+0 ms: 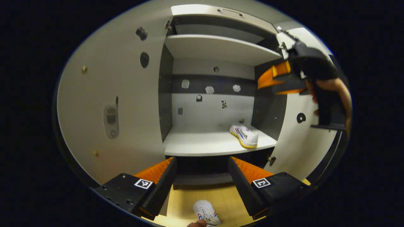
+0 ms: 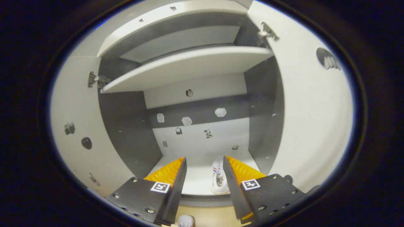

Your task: Grab one shoe with the right hand and put it into the shoe cabinet, grab the other shoe with the left hand and put it into the shoe cabinet; then close the right door with the right hand and the left door with the left hand.

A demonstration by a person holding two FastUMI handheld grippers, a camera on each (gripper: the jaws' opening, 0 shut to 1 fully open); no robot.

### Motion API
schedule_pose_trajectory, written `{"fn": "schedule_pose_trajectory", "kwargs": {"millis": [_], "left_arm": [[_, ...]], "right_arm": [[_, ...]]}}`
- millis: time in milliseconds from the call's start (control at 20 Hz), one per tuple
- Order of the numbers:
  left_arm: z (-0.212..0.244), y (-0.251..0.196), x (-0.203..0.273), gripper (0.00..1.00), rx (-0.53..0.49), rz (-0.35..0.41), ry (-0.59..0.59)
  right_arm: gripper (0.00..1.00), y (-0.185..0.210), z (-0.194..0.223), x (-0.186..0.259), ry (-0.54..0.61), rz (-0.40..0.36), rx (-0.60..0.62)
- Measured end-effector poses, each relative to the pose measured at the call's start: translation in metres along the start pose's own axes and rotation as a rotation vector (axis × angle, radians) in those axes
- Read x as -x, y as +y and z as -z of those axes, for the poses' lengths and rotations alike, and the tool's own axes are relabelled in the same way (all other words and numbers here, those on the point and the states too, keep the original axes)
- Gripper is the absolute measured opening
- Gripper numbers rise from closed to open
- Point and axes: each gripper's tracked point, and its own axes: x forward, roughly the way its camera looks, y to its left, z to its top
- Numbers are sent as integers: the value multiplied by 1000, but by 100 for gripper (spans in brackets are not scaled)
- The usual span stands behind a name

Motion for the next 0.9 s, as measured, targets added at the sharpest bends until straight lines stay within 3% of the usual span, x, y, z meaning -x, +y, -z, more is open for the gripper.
{"fn": "schedule_pose_trajectory", "kwargs": {"millis": [400, 600, 900], "left_arm": [[170, -8, -42, 100, 30, 76, 380], [270, 0, -37, 97, 74, 72, 615], [356, 11, -13, 96, 137, 60, 839]], "right_arm": [[68, -18, -56, 103, -171, 51, 27], [68, -24, -68, 130, -209, 68, 49], [68, -32, -77, 157, -244, 90, 75]]}}
